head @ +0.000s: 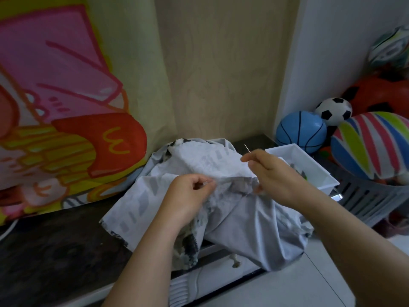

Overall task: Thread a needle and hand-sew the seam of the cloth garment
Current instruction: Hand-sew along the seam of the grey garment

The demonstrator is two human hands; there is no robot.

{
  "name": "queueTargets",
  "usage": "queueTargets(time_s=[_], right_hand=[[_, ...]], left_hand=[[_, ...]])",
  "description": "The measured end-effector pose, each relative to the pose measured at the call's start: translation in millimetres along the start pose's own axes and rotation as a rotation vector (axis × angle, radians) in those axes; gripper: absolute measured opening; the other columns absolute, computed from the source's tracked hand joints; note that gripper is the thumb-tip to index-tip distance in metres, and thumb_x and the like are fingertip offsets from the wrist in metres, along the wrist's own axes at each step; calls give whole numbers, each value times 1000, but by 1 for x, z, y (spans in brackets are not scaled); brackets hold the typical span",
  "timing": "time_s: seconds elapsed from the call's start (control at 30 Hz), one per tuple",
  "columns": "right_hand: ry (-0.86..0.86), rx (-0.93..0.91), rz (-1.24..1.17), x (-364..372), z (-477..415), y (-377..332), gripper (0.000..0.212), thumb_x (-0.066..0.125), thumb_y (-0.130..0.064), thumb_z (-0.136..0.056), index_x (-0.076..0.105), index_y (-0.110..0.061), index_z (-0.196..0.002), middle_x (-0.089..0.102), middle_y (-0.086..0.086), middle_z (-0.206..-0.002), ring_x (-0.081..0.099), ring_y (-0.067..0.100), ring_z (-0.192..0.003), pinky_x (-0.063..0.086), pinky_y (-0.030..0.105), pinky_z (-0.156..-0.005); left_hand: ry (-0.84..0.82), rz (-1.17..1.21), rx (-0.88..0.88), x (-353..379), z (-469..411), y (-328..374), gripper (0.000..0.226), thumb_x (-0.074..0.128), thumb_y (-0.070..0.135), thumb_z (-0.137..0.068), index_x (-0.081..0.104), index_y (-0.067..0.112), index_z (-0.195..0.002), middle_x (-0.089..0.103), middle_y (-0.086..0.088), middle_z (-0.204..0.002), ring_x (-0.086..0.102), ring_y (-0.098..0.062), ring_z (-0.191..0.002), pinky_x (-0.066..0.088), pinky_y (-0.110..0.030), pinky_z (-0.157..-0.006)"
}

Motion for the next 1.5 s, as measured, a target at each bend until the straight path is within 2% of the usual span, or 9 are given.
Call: queueTargets(time_s=[0.07, 0.13, 0.27, 0.83, 1.03, 1.17, 1.27, 1.37, 1.5], right_hand=[[-28, -72, 7, 0, 7, -17, 28, 32, -20, -102, 59, -21, -110, 55, -3, -74, 52, 8, -63, 48, 20, -63], [-201, -81, 62, 18, 15, -24, 30, 34, -15, -101, 63, -20, -102, 56, -4, -67, 54, 7, -59, 51, 23, -66], [-393, -5, 178, 48, 23, -12, 32, 34, -13, -98, 65, -21, -90, 64, -3, -58, 61, 9, -56, 53, 25, -70], [-393, 63, 228, 53, 19, -5, 32, 33, -13, -99, 61, -25, -89, 64, -5, -57, 59, 3, -52, 53, 20, -72], [-410, 50, 296, 55, 18, -7, 32, 36, -9, -97, 65, -20, -102, 70, -1, -69, 57, 1, -54, 52, 26, -84], [-366, 83, 120, 58, 12, -4, 32, 34, -13, -97, 65, -16, -90, 64, -3, -55, 55, 5, -45, 51, 18, -65], [-267, 87, -10, 54, 6, -2, 26, 41, -20, -98, 59, -19, -80, 63, -2, -52, 54, 7, -42, 44, 14, -51], [-163, 32, -136, 42, 2, -6, 6, 52, -19, -95, 55, -14, -93, 67, 0, -59, 57, 7, -46, 49, 20, -58], [-125, -94, -173, 31, 4, -18, 8, 56, -14, -92, 56, -14, -84, 73, -3, -75, 56, 0, -52, 51, 20, -62]], left_hand=[[-27, 23, -25, 1, 1, -1, 12, 66, 28, -89, 66, 33, -77, 68, 16, -84, 62, 2, -83, 43, -9, -70], [-49, 35, -44, 2, 2, -2, 10, 64, 29, -90, 68, 30, -80, 70, 13, -88, 63, -3, -89, 46, -13, -74], [-57, 44, -71, 2, 3, -3, 7, 63, 26, -91, 69, 27, -87, 64, 22, -90, 58, 7, -85, 42, 0, -62], [-52, 54, -43, 1, 2, 1, 11, 63, 26, -91, 64, 34, -83, 61, 25, -88, 55, 12, -85, 40, -4, -67], [31, -82, 102, -1, 5, 13, 14, 65, 23, -90, 67, 35, -83, 67, 18, -83, 60, 5, -80, 44, -4, -69], [19, -171, 192, 10, 8, 22, 11, 63, 20, -91, 71, 27, -89, 68, 17, -80, 62, 4, -78, 46, -6, -70], [60, -112, 172, 11, 6, 20, 12, 61, 21, -91, 69, 29, -85, 69, 15, -81, 63, 2, -80, 47, -10, -71], [148, 79, 37, 0, 0, 6, 14, 63, 22, -91, 66, 32, -80, 69, 14, -83, 63, 0, -84, 45, -12, -69], [198, 237, -47, -9, -3, -4, 12, 64, 20, -90, 68, 28, -82, 70, 13, -83, 63, 3, -80, 44, -7, -65]])
Point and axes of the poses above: each hand's wrist, its own z-axis away from the middle knuckle, its own x-axis out of the palm, y = z × x, the point moved 8 cm from there along -z, towards the middle knuckle
